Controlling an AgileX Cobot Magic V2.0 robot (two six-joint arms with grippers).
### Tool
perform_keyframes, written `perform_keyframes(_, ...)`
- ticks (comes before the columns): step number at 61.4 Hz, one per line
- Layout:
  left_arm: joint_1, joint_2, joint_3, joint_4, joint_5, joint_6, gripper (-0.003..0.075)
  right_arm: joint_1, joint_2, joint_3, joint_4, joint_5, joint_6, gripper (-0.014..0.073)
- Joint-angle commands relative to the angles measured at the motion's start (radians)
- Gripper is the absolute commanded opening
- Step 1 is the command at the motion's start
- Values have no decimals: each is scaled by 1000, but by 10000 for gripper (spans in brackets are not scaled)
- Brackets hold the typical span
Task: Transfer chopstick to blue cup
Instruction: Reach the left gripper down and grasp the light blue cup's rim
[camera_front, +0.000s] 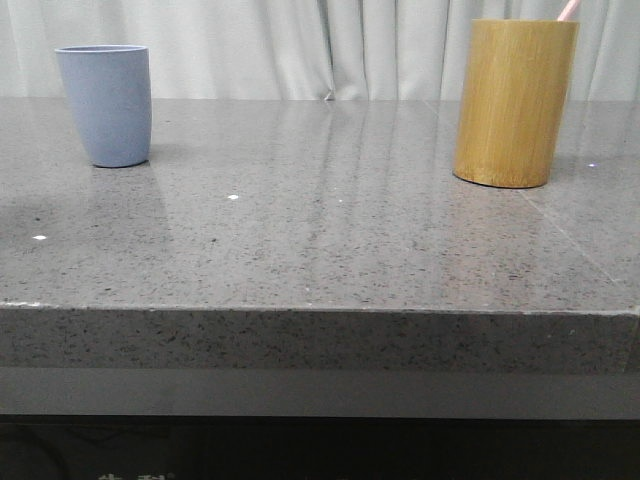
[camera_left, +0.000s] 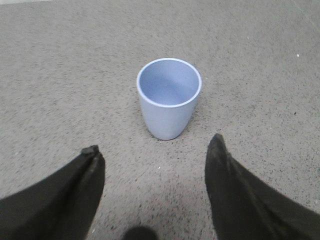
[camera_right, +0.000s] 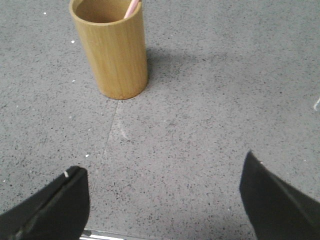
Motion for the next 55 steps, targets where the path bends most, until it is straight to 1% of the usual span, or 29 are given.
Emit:
perform_keyframes(1, -9, 83, -121, -5, -22, 8, 440, -1, 3, -33, 19, -55, -20, 622)
perform_keyframes(17, -9, 342, -368, 36, 113, 8, 440, -1, 3, -33, 30, -55, -20, 622)
perform_keyframes(33, -9, 549, -556, 67, 210, 8, 440, -1, 3, -33, 30, -55, -20, 622)
perform_keyframes(47, -9, 670, -680, 88, 257, 8, 440, -1, 3, -33, 29, -54, -20, 622)
perform_keyframes(55, -9, 713, -716, 92, 271, 8, 428, -1, 3, -33, 29, -54, -20, 622)
